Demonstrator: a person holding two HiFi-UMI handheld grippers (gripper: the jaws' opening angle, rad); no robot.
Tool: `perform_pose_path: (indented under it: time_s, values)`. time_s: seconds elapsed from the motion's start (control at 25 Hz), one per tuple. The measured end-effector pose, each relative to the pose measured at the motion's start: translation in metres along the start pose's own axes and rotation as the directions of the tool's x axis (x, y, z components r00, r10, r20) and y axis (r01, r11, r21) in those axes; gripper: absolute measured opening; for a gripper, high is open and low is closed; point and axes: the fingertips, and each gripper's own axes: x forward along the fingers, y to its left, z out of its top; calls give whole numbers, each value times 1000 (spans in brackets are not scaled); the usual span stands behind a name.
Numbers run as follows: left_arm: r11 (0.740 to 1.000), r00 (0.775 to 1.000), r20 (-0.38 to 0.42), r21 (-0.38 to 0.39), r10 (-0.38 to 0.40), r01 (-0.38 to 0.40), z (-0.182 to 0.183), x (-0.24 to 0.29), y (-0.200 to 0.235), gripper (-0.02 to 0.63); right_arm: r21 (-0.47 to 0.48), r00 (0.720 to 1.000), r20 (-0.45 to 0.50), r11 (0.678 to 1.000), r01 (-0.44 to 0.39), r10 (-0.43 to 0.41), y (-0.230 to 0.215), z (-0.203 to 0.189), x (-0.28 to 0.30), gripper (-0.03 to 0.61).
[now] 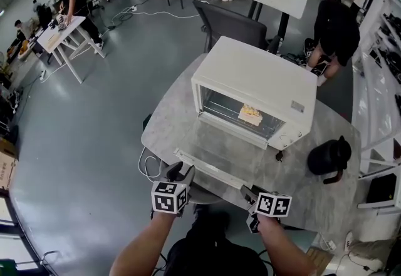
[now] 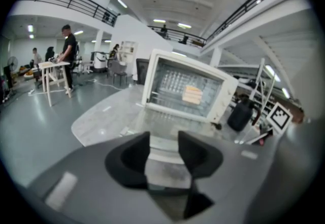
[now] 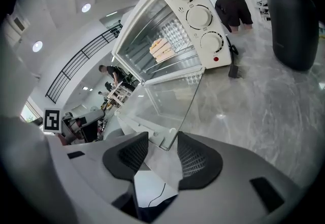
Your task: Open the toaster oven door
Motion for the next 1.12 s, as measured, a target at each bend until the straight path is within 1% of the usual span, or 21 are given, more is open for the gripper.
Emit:
perform_pose_path:
  time_s: [0.24, 0.44, 0.64, 0.76, 0.88, 1.0, 1.12]
  values:
    - [1000, 999, 41, -6, 3, -3, 11, -12, -6, 155, -24, 999, -24, 999, 35, -36, -5, -9, 8, 172]
    - [1000, 995, 96, -18, 20, -18, 27, -29, -10, 110, -49, 999, -29, 998, 42, -44, -7, -12, 9, 167]
    - [998, 988, 147, 19, 48, -51, 50, -51, -15, 69, -74, 999, -7, 997, 30, -31, -1, -9, -10, 163]
    - [998, 982, 183, 23, 52, -58, 64, -67, -22, 57, -103, 999, 39, 995, 13, -9, 6, -1, -27, 161]
    - [999, 976, 216, 31, 30, -37, 77, -81, -36, 9, -153, 992, 119, 988, -15, 34, 19, 20, -50, 155]
    - [997, 974, 226, 76, -25, 8, 89, -93, -52, 9, -208, 973, 217, 978, -35, 81, 36, 50, -76, 141]
    - [991, 973, 216, 119, -83, 58, 96, -104, -63, 8, -246, 945, 307, 969, -32, 109, 54, 74, -104, 112]
